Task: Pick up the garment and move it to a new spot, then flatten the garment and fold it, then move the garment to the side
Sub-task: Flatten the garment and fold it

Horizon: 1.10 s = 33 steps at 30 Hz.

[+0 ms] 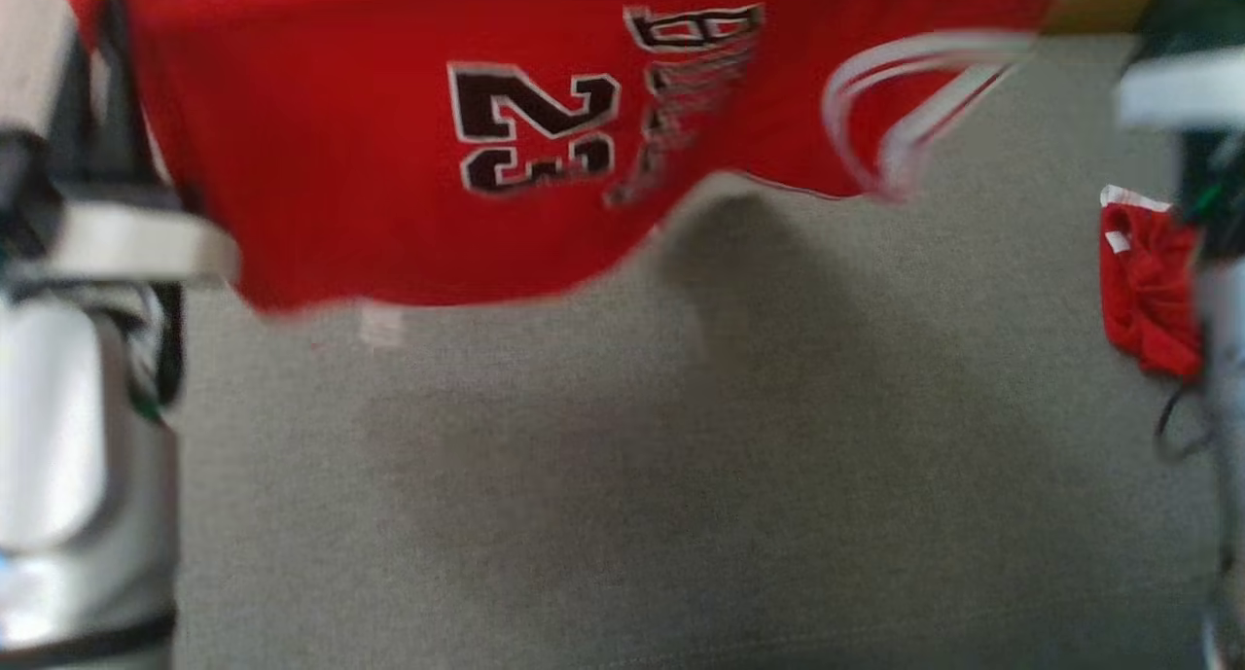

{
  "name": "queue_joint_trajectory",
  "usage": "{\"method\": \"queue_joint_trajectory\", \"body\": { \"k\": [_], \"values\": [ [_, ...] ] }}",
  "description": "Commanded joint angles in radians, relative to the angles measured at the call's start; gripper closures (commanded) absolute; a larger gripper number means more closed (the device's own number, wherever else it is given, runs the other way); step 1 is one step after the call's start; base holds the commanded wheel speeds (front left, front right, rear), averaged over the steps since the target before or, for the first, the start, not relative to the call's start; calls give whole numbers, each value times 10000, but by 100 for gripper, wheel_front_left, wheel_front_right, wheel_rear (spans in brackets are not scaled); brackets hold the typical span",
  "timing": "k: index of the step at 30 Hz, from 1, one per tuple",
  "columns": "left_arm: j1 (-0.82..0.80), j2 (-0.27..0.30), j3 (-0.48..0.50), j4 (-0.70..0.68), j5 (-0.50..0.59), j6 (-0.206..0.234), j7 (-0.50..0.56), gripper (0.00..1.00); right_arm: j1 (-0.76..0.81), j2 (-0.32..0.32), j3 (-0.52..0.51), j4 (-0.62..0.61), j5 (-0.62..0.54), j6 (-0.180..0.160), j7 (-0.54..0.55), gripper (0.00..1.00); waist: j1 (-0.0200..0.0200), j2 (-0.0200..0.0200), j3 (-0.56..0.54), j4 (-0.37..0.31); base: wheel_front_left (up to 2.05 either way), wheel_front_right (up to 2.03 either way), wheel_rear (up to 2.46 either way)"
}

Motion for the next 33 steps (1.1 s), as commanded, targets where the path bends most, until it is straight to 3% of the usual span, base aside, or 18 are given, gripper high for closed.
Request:
{"method": "queue_joint_trajectory", "body": {
  "k": [1,6,12,20,24,29,33],
  "values": [
    [-999,622,363,-129,127,-69,-47,100,-916,-176,85,-386,-56,-9,204,100,0,-1,204,31,0,0,0],
    [-2345,989,123,271,364,-209,410,100,-2189,-479,390,-284,-242,-9,827,100,0,-1,1135,245,0,0,0],
    [-3512,737,-410,1116,549,-265,786,100,-3401,-496,528,714,-468,-9,1027,100,0,-1,2448,527,0,0,0],
    [-6431,451,-493,3296,834,616,157,100,-6532,-195,-943,3379,-1757,-9,40,100,0,-1,3794,701,0,0,0],
    [-7715,422,-398,3252,734,947,-32,100,-7658,-15,-1687,3725,-2555,-9,-292,100,0,-1,4102,665,0,0,0],
    [-7193,372,-438,3024,470,959,-43,100,-7203,163,-2016,3567,-2558,-9,-339,100,0,-1,4214,536,0,0,0],
    [-5703,103,-202,3338,-29,976,-45,100,-5445,171,-1253,3149,-1803,-9,-341,100,0,-1,4160,470,0,0,0]
  ]
}}
